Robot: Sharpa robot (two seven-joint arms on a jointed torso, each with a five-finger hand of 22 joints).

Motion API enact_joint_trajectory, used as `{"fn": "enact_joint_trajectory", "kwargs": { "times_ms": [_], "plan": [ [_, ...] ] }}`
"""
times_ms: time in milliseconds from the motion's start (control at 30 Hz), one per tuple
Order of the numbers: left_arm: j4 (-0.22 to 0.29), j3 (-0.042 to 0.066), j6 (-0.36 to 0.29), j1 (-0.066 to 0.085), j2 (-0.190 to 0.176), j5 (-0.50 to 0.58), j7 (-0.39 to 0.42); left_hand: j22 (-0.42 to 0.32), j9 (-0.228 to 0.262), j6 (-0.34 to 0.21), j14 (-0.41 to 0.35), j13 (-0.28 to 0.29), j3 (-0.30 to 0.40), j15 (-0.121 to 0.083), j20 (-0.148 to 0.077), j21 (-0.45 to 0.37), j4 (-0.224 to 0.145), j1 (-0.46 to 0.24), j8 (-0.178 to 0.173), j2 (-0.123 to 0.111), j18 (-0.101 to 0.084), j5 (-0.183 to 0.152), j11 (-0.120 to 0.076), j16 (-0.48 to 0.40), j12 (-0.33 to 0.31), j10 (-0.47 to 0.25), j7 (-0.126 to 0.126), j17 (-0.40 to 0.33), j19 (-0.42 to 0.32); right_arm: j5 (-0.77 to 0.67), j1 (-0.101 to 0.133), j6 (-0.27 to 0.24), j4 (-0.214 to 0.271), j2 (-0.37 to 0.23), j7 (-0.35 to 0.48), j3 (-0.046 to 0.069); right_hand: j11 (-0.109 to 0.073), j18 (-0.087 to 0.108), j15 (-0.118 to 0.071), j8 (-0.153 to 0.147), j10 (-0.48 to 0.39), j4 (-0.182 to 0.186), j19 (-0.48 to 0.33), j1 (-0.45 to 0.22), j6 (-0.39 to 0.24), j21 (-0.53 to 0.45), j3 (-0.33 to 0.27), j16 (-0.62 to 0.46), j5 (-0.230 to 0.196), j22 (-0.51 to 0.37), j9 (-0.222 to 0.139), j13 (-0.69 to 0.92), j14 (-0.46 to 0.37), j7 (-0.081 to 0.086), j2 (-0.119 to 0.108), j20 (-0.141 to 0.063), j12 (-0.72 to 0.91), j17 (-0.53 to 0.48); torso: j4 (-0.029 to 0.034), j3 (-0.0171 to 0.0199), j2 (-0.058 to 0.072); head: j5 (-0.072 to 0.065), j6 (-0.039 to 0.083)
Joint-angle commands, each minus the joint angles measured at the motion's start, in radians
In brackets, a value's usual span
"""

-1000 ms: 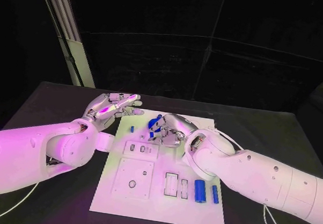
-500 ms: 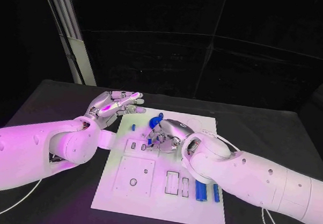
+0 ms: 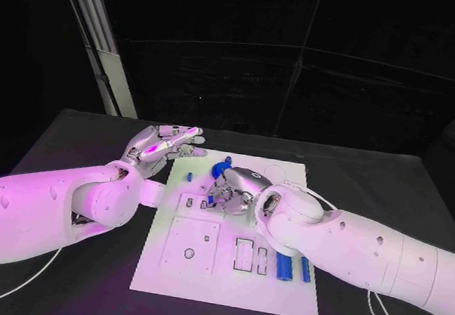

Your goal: Assemble the parts on the task board

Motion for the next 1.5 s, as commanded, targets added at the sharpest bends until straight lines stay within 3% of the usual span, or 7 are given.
{"fn": "enact_joint_trajectory", "kwargs": {
  "times_ms": [33, 533, 1033, 1300, 1500],
  "plan": [
    [0.000, 0.001, 0.015, 0.002, 0.001, 0.001, 0.005, -0.001, 0.000, 0.008, -0.005, -0.001, 0.000, -0.001, 0.005, -0.004, -0.006, 0.000, -0.004, 0.011, 0.007, 0.000, -0.003, -0.004, -0.007, 0.002, -0.003, 0.001, 0.000, -0.014, 0.000, 0.027, -0.003, 0.001, 0.001, -0.002, 0.000, -0.013, -0.008, 0.002, -0.005, 0.000, 0.000, 0.000, 0.019, 0.003, 0.004, -0.004, 0.006, 0.083, 0.001, -0.002, 0.059, -0.014, 0.004, -0.008, -0.005, 0.018, 0.0002, -0.0001, 0.000, 0.001, -0.002],
    [-0.003, 0.001, 0.017, 0.002, 0.002, 0.001, 0.004, -0.001, 0.000, 0.008, -0.005, -0.001, 0.000, -0.001, 0.005, -0.004, -0.006, 0.000, -0.004, 0.011, 0.007, 0.000, -0.003, -0.004, -0.007, 0.002, -0.003, 0.001, 0.000, -0.027, 0.000, 0.071, -0.011, -0.007, -0.018, -0.003, 0.002, -0.012, -0.006, -0.006, -0.020, -0.002, -0.002, -0.008, 0.013, 0.001, 0.009, -0.005, 0.002, 0.080, -0.001, -0.020, 0.059, -0.011, -0.005, -0.007, -0.031, 0.017, -0.0005, 0.0000, -0.001, -0.001, -0.004],
    [-0.007, 0.001, 0.017, 0.002, 0.002, 0.001, 0.003, -0.001, 0.000, 0.008, -0.005, -0.001, 0.000, -0.001, 0.005, -0.004, -0.006, 0.000, -0.004, 0.011, 0.007, 0.000, -0.003, -0.004, -0.007, 0.002, -0.003, 0.001, 0.000, -0.059, 0.000, 0.089, -0.013, -0.006, -0.026, -0.004, 0.011, -0.011, 0.001, -0.026, -0.042, -0.003, -0.005, -0.031, -0.008, -0.001, 0.008, -0.007, -0.011, 0.076, -0.005, -0.046, 0.058, 0.000, -0.035, -0.002, -0.068, 0.016, 0.0001, -0.0003, 0.000, -0.001, -0.004],
    [-0.009, 0.001, 0.017, 0.002, 0.002, 0.001, 0.001, -0.003, 0.000, 0.008, -0.005, -0.001, 0.002, -0.001, 0.005, -0.005, -0.009, -0.001, -0.006, 0.012, 0.007, -0.001, -0.003, -0.006, -0.009, 0.003, -0.003, 0.003, 0.000, -0.065, 0.000, 0.077, -0.008, -0.006, -0.025, -0.004, 0.019, -0.011, 0.009, -0.039, -0.065, 0.015, -0.008, -0.078, -0.038, -0.003, -0.025, -0.009, 0.051, 0.073, -0.005, -0.080, 0.058, 0.008, -0.079, 0.006, -0.109, 0.016, -0.0006, -0.0005, 0.000, 0.000, -0.004],
    [-0.009, 0.001, 0.018, 0.002, 0.003, 0.001, -0.001, -0.003, 0.000, 0.008, -0.005, -0.001, 0.002, -0.001, 0.005, -0.005, -0.009, -0.002, -0.006, 0.012, 0.007, -0.001, -0.003, -0.007, -0.009, 0.003, -0.002, 0.003, 0.000, -0.066, 0.000, 0.063, -0.006, -0.006, -0.026, -0.004, 0.021, -0.010, 0.010, -0.038, -0.072, 0.027, -0.008, -0.096, -0.048, -0.004, -0.040, -0.009, 0.070, 0.073, -0.005, -0.093, 0.058, 0.009, -0.087, 0.008, -0.122, 0.017, -0.0002, -0.0006, -0.001, -0.001, -0.005]
  ]
}}
